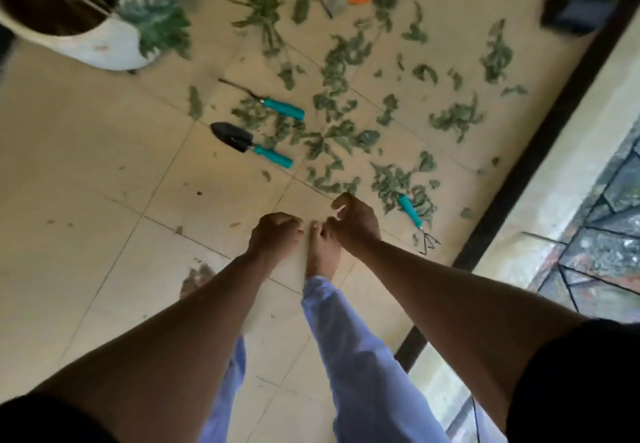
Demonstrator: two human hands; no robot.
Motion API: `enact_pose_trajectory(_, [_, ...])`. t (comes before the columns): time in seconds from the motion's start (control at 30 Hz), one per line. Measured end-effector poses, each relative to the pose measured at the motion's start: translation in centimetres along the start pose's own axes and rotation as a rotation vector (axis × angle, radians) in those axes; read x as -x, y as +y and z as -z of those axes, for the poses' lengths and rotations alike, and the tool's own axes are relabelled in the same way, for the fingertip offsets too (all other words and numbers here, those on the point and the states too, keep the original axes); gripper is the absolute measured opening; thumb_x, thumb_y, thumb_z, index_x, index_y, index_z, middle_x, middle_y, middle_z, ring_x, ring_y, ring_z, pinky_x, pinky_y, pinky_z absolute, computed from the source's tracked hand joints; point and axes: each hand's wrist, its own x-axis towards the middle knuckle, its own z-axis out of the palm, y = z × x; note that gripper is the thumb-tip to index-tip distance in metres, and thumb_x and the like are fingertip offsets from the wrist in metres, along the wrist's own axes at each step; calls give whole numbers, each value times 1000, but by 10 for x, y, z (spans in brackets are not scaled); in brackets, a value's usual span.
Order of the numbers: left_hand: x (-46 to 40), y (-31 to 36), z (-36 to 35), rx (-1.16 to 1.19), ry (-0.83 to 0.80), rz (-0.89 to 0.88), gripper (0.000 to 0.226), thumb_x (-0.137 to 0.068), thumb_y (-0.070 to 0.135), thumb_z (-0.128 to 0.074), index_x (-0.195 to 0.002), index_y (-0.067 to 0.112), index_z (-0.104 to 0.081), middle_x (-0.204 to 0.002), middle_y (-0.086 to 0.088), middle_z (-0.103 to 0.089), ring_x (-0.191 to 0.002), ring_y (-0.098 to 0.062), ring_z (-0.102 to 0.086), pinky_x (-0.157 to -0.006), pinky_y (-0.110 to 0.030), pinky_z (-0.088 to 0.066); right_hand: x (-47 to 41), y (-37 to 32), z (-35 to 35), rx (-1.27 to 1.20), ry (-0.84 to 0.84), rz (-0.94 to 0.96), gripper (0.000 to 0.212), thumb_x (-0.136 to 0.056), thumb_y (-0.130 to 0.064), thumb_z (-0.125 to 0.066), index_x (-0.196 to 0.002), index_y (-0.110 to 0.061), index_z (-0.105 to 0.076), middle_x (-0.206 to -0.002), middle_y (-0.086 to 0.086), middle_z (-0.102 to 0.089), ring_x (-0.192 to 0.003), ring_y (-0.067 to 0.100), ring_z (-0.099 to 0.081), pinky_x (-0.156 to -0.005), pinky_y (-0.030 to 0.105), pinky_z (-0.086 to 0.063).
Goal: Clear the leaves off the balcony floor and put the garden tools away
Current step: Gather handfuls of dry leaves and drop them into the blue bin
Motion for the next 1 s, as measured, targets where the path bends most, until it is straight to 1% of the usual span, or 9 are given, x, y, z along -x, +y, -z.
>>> enact_pose_trajectory(0.13, [-21,15,-31,-94,-64,-40,16,-99,22,-59,-99,15,-73,-87,-2,-76,-80,-17,-67,-70,-27,-50,-20,32,3,-55,50,-46,33,-83,-21,-69,-116,-22,-66,-106,4,-71,-101,25,-66,-75,26,-43])
enact_pose_trajectory(0.27, [-75,11,-46,-213,-85,-29,18,-98,24,-59,-105,15,-74,-91,-4,-77,-82,-19,-68,-69,-27,-52,-52,63,-22,-137,117,-80,44,-84,-22,-74,-126,-20,-62,-115,10,-68,-108,29,-63,-84,31,-48])
enact_pose_trajectory(0.43, [-160,-5,-49,-361,-60,-43,16,-95,23,-62,-103,16,-74,-90,-5,-76,-82,-20,-67,-72,-29,-53,-118,96,-70,-92,115,-116,76,-80,-15,-79,-145,-24,-39,-127,16,-49,-104,36,-59,-74,33,-46])
enact_pose_trajectory(0.5, [-190,-10,-48,-416,-31,-52,29,-86,28,-65,-111,15,-73,-91,-4,-74,-88,-22,-69,-79,-31,-57,-141,105,-83,-39,120,-123,92,-77,-8,-80,-152,-25,-29,-132,16,-40,-105,37,-58,-73,34,-48])
enact_pose_trajectory(0.57, [-214,-13,-48,-529,23,-90,47,-78,34,-65,-122,18,-68,-113,-4,-72,-106,-26,-68,-95,-40,-57,-162,111,-95,9,143,-124,99,-75,-1,-75,-155,-26,-24,-135,15,-34,-110,36,-55,-80,33,-51])
enact_pose_trajectory(0.67, [-233,-13,-50,-702,84,-219,59,-87,24,-68,-142,19,-51,-143,-6,-53,-122,-28,-57,-101,-36,-48,-180,114,-106,32,205,-109,92,-76,7,-66,-152,-25,-26,-137,14,-30,-112,35,-52,-87,33,-51])
enact_pose_trajectory(0.8, [-253,-17,-55,-742,82,-304,72,-86,17,-68,-151,16,-37,-158,-8,-30,-130,-32,-51,-109,-40,-44,-187,109,-114,-7,264,-22,73,-72,15,-55,-136,-18,-39,-126,12,-34,-90,28,-49,-75,26,-44])
enact_pose_trajectory(0.9, [-257,-14,-64,-732,110,-327,69,-82,15,-70,-145,17,-40,-153,-7,-38,-124,-32,-55,-104,-39,-47,-190,97,-118,-34,257,26,60,-75,15,-53,-126,-14,-44,-120,11,-38,-81,26,-46,-68,27,-40])
enact_pose_trajectory(1.0, [-258,-8,-76,-709,115,-347,60,-81,14,-72,-135,20,-46,-142,-7,-50,-118,-30,-58,-100,-38,-50,-199,82,-120,-76,259,84,47,-80,8,-58,-123,-11,-49,-118,11,-42,-81,23,-46,-64,32,-42])
